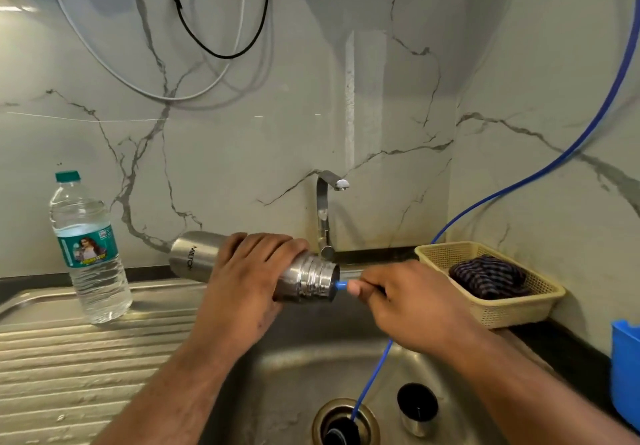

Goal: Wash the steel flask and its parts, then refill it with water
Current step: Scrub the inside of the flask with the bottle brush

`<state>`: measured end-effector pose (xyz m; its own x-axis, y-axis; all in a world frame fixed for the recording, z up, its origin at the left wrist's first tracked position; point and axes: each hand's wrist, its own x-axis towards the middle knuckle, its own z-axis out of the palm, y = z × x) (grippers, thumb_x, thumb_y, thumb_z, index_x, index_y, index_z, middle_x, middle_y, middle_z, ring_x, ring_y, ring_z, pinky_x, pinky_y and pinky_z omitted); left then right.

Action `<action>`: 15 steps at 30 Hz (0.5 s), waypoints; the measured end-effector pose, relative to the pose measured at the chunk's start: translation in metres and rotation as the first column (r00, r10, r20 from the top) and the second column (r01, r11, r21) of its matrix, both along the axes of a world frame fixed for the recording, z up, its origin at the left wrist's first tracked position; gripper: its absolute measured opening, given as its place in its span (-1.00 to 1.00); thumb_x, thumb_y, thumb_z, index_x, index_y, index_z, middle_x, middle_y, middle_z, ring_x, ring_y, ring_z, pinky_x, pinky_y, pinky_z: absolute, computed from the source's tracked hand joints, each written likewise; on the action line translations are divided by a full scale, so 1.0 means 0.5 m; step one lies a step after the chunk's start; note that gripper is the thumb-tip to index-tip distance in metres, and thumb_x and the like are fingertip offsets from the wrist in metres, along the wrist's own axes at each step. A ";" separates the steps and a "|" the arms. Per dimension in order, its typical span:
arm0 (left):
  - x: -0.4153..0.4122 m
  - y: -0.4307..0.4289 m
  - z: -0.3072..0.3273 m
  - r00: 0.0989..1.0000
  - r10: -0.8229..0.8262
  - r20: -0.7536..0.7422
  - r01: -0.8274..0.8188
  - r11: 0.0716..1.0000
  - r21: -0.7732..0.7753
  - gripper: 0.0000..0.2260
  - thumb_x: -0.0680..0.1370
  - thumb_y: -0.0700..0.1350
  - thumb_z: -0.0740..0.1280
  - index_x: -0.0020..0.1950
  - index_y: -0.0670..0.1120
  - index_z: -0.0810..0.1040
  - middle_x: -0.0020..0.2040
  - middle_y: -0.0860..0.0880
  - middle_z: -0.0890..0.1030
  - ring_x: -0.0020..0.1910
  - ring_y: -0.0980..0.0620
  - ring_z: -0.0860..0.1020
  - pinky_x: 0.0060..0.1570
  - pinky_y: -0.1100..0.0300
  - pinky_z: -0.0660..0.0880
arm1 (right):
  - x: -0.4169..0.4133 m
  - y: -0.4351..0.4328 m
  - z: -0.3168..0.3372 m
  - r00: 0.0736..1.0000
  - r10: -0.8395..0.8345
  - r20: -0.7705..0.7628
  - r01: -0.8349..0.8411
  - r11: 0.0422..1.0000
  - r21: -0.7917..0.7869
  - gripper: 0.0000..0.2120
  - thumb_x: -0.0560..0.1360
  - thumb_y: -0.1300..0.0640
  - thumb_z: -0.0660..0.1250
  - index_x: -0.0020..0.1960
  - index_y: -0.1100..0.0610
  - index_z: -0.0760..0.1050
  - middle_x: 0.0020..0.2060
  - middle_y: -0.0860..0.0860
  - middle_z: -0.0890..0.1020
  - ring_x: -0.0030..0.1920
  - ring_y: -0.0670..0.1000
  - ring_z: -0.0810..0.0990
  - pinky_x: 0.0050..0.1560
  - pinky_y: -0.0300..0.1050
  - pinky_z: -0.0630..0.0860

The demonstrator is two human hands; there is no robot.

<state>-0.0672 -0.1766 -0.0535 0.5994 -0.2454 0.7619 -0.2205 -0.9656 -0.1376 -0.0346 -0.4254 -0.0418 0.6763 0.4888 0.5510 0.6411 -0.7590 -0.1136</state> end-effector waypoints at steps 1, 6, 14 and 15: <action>0.003 -0.003 -0.002 1.000 -0.006 -0.019 0.006 1.000 -0.006 -0.21 0.17 0.00 0.68 0.35 0.12 0.46 0.21 0.12 0.57 0.17 0.06 0.53 0.33 -0.03 0.37 | 0.004 -0.002 -0.001 1.000 -0.016 0.014 0.016 1.000 0.013 -0.57 0.63 -0.30 0.09 -0.31 -0.10 0.32 -0.44 -0.08 0.45 -0.35 -0.05 0.46 -0.38 -0.06 0.31; 0.004 -0.006 0.001 0.994 -0.051 -0.101 0.048 0.998 -0.037 -0.18 0.26 0.25 0.58 0.44 0.17 0.32 0.28 0.14 0.48 0.20 0.12 0.50 0.32 0.10 0.32 | 0.024 -0.033 0.006 0.886 -0.065 0.459 0.055 0.998 0.034 -0.57 0.61 -0.26 0.11 -0.27 -0.06 0.50 -0.47 -0.11 0.50 -0.46 0.00 0.47 -0.38 -0.13 0.28; -0.015 0.029 0.035 0.971 -0.134 -0.196 0.073 0.954 -0.290 -0.22 0.37 0.65 0.00 0.45 0.27 0.29 0.29 0.30 0.36 0.20 0.26 0.39 0.33 0.10 0.28 | 0.028 -0.053 0.014 0.669 -0.018 0.743 0.020 1.000 0.006 -0.74 0.65 -0.09 0.30 -0.13 0.01 0.62 -0.36 -0.08 0.57 -0.40 0.07 0.51 -0.26 -0.03 0.28; -0.017 0.031 0.034 0.972 -0.109 -0.206 0.048 0.959 -0.280 -0.20 0.35 0.67 -0.05 0.43 0.25 0.33 0.24 0.29 0.43 0.14 0.25 0.43 0.34 0.09 0.33 | 0.024 -0.049 0.012 0.689 -0.034 0.724 0.017 0.999 0.031 -0.73 0.65 -0.09 0.29 -0.13 0.00 0.62 -0.37 -0.08 0.56 -0.41 0.06 0.50 -0.28 -0.05 0.28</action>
<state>-0.0757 -0.1612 -0.0365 0.7450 -0.1007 0.6595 -0.2926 -0.9377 0.1873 -0.0228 -0.4498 -0.0356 0.0747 0.4603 0.8846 0.5112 -0.7794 0.3624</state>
